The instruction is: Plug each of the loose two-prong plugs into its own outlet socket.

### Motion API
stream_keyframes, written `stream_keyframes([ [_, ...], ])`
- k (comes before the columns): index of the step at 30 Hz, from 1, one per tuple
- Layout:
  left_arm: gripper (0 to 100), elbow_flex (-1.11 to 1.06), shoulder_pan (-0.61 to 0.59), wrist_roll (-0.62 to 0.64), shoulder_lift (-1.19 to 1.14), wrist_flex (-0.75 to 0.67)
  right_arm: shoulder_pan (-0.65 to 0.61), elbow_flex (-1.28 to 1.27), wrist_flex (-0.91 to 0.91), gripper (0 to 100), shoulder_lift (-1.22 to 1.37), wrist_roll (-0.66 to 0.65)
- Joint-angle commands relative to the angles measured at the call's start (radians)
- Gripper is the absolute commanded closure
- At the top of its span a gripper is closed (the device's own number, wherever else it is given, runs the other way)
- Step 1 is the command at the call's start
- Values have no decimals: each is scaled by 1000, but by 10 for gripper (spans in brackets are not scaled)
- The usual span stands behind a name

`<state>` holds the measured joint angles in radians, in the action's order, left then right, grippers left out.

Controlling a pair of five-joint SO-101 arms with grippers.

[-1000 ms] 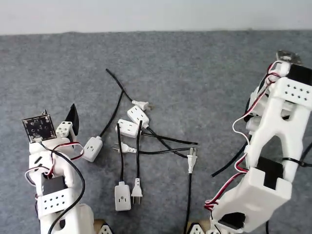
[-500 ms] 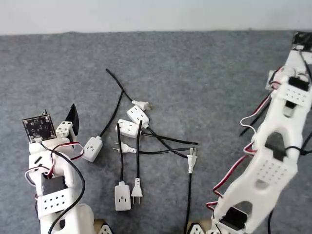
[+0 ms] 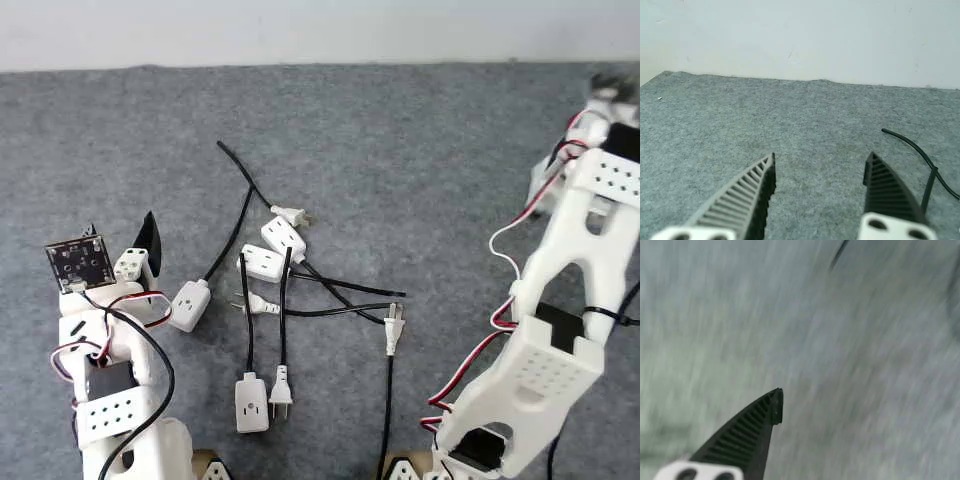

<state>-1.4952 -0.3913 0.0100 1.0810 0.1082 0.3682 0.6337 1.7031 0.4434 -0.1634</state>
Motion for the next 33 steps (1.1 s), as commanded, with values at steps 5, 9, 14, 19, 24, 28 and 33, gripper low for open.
stream_keyframes([
  [5,720,10,6,-12,-3,-28,1,-74,93,383,-93,14],
  [9,720,10,6,-12,-3,-29,-87,-210,94,383,-94,14],
  [14,720,10,6,-12,-3,-29,-252,-345,93,383,-94,14],
  [19,720,10,6,-12,-3,-31,-427,-390,93,383,-94,23],
  [24,720,10,18,-14,-3,-31,-549,-391,94,383,-94,23],
  [28,720,10,26,-38,-3,-31,-581,-422,94,383,-94,77],
  [33,720,10,26,-38,-3,-31,-634,-537,94,383,-114,130],
])
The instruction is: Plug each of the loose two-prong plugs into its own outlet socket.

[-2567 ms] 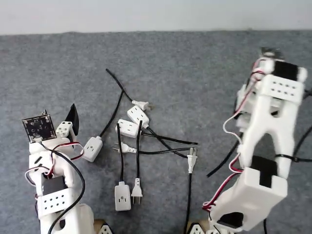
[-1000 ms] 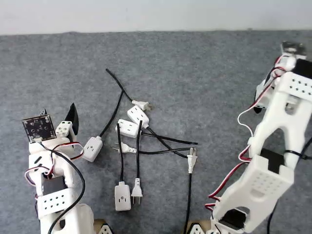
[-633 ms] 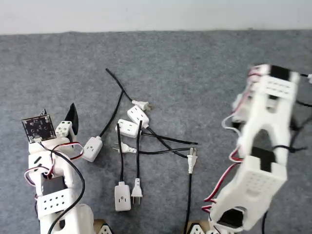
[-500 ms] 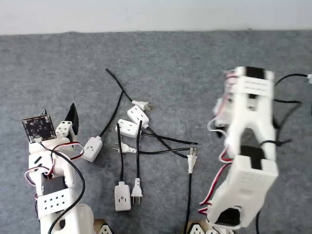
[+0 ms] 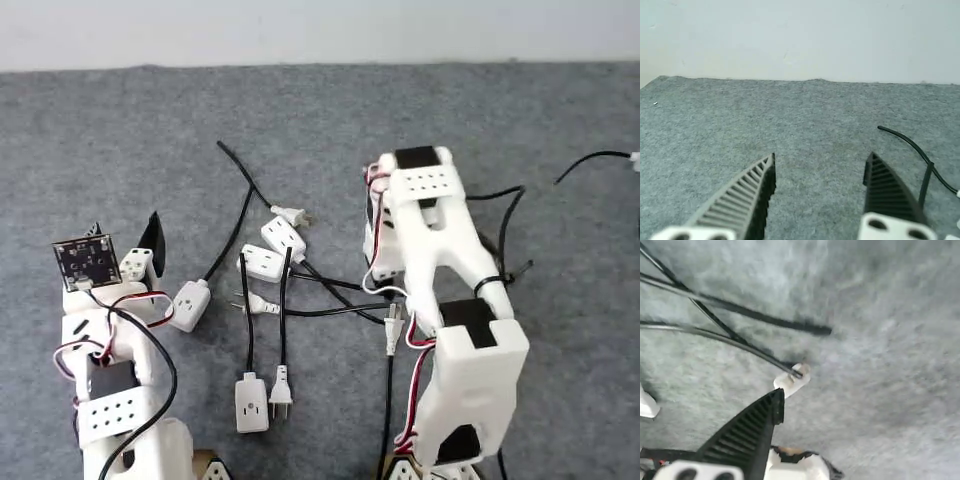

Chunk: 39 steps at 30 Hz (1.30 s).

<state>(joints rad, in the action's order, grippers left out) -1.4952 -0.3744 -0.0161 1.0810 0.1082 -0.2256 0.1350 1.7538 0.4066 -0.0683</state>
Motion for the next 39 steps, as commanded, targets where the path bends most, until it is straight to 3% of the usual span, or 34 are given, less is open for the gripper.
stream_keyframes([
  [1,720,10,9,-12,-3,-31,-59,-74,44,383,-94,44],
  [10,720,10,9,-12,-3,-31,-217,-348,25,383,-326,135],
  [24,720,10,9,-12,-3,-29,-130,-578,-237,396,-243,133],
  [34,720,10,9,-12,-3,-29,-108,-572,-513,860,-139,126],
  [39,720,10,9,-12,-3,-29,-104,-571,-591,868,-116,124],
])
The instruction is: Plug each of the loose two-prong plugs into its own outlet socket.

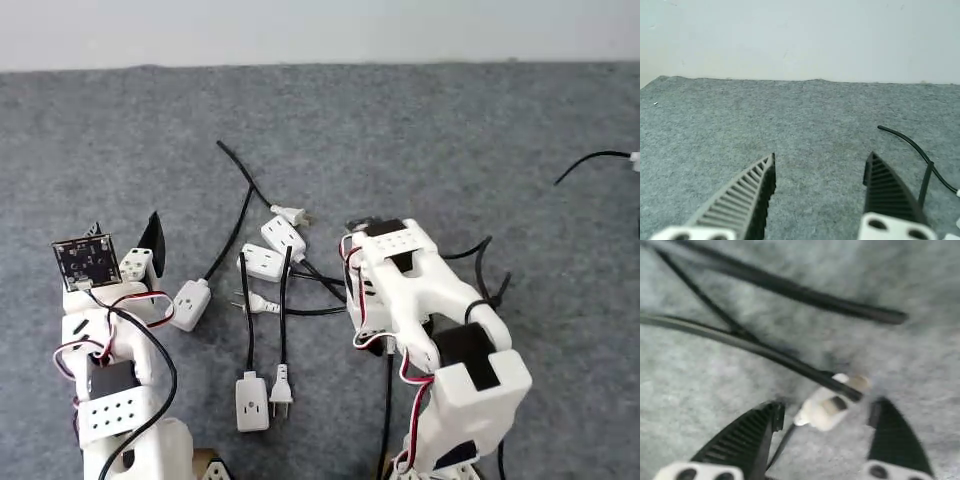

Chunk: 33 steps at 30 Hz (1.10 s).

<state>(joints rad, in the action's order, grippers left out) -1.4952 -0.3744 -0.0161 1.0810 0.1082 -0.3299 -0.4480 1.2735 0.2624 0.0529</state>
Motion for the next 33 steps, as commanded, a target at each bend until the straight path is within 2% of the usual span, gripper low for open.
stream_keyframes([
  [1,720,10,9,-12,-3,-29,1,12,-119,860,31,3],
  [4,720,10,9,-12,-3,-29,1,12,-122,867,33,6],
  [9,720,10,9,-14,-3,-29,1,12,-122,995,28,8],
  [19,720,10,9,-14,-3,-31,2,21,-111,990,22,12],
  [24,720,10,9,-14,-3,-31,31,60,-28,991,4,61],
  [33,720,10,11,-14,-3,-31,30,95,33,991,-272,61],
])
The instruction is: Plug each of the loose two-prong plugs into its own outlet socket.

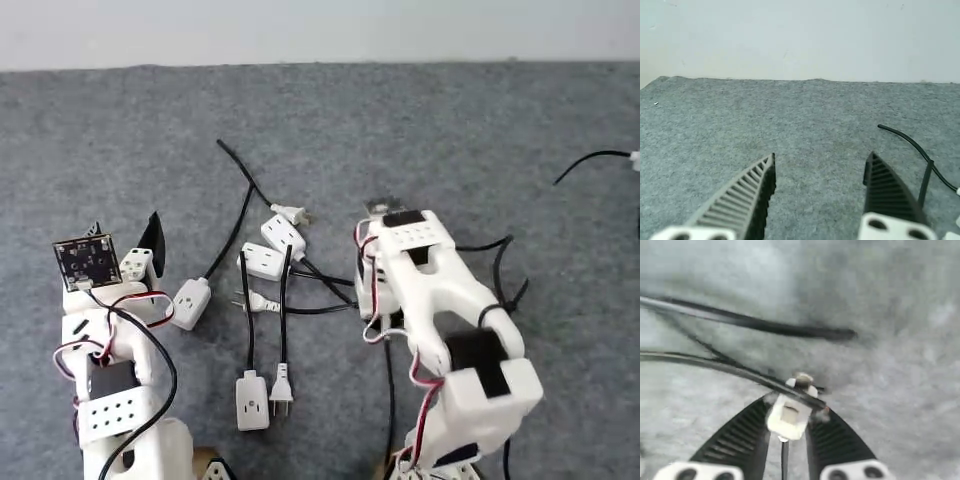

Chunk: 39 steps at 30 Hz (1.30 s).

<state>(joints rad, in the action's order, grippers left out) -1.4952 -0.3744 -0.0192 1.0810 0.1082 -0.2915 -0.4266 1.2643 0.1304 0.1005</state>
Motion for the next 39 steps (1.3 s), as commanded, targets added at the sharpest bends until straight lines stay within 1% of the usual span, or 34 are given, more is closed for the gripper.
stream_keyframes([
  [1,720,10,11,-11,-3,-31,-15,91,62,991,-179,14],
  [7,720,10,11,-11,-3,-31,-54,198,154,991,-369,14],
  [15,720,10,11,-11,-3,-29,-213,218,122,991,-596,20],
  [17,720,10,11,-11,-3,-29,-236,210,120,991,-673,25],
  [18,720,10,11,-11,-3,-29,-236,193,105,991,-722,25],
  [21,720,10,17,-11,-3,-31,-237,91,-18,991,-900,20],
  [25,720,15,83,-29,5,-18,-266,-143,-214,991,-1124,14],
  [28,720,59,149,-51,8,68,-288,-359,-351,991,-1216,-17],
  [32,720,191,229,-49,9,301,-292,-535,-522,991,-1242,-130],
  [35,719,271,264,-49,60,446,-315,-559,-558,991,-1242,-158],
  [39,718,292,313,-52,284,601,-323,-571,-558,991,-1241,-180],
])
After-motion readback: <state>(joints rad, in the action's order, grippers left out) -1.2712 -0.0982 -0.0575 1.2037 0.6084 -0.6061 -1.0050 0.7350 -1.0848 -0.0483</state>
